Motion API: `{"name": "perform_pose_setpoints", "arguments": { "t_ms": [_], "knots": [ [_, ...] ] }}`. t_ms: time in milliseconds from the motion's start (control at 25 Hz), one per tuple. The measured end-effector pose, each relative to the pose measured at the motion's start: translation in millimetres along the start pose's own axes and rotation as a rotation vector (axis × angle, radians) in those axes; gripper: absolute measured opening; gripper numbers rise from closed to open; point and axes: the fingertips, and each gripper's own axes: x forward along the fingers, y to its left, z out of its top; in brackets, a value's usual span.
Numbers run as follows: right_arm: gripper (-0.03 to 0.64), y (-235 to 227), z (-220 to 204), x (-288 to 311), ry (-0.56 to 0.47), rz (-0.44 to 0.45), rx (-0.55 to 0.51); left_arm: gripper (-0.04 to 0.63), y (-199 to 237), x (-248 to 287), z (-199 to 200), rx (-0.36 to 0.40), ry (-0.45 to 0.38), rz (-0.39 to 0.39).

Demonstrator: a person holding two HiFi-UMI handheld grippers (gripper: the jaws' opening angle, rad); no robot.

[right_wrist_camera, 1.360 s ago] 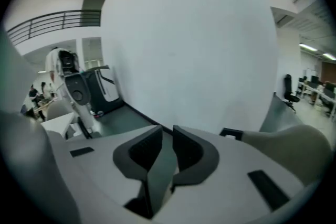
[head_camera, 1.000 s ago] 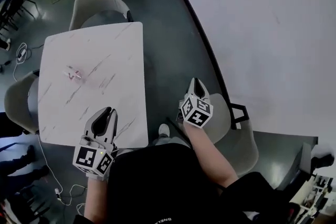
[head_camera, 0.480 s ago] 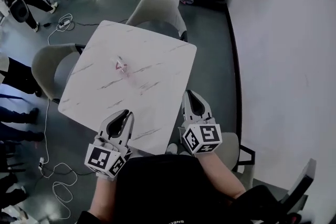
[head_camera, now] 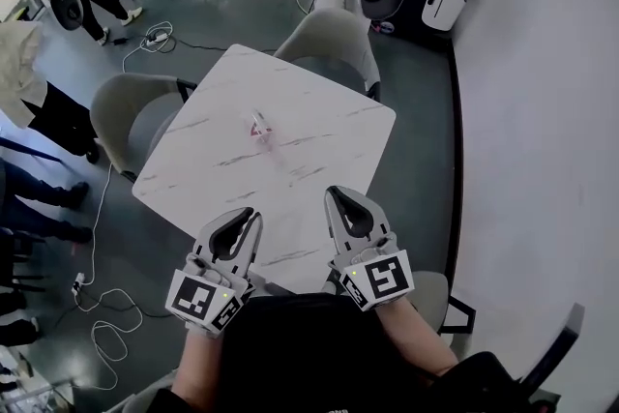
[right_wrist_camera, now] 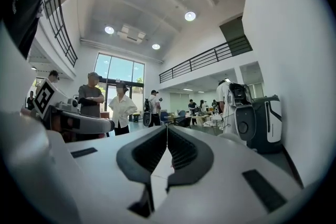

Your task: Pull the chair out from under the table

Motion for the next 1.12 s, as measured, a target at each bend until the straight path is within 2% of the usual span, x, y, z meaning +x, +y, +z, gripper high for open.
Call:
{"name": "perform_pose_setpoints", "arguments": {
  "t_ms": [200, 1120],
  "knots": [
    [0.014, 11, 1, 4, -0.010, 0.022, -0.035, 0.046, 5, -2, -4, 0.004, -0.003, 0.008],
    [0.014, 13, -5, -4, 0.011, 0.002, -0.005, 0.046, -4, -6, -6, 0.004, 0.007, -0.032]
  ]
}}
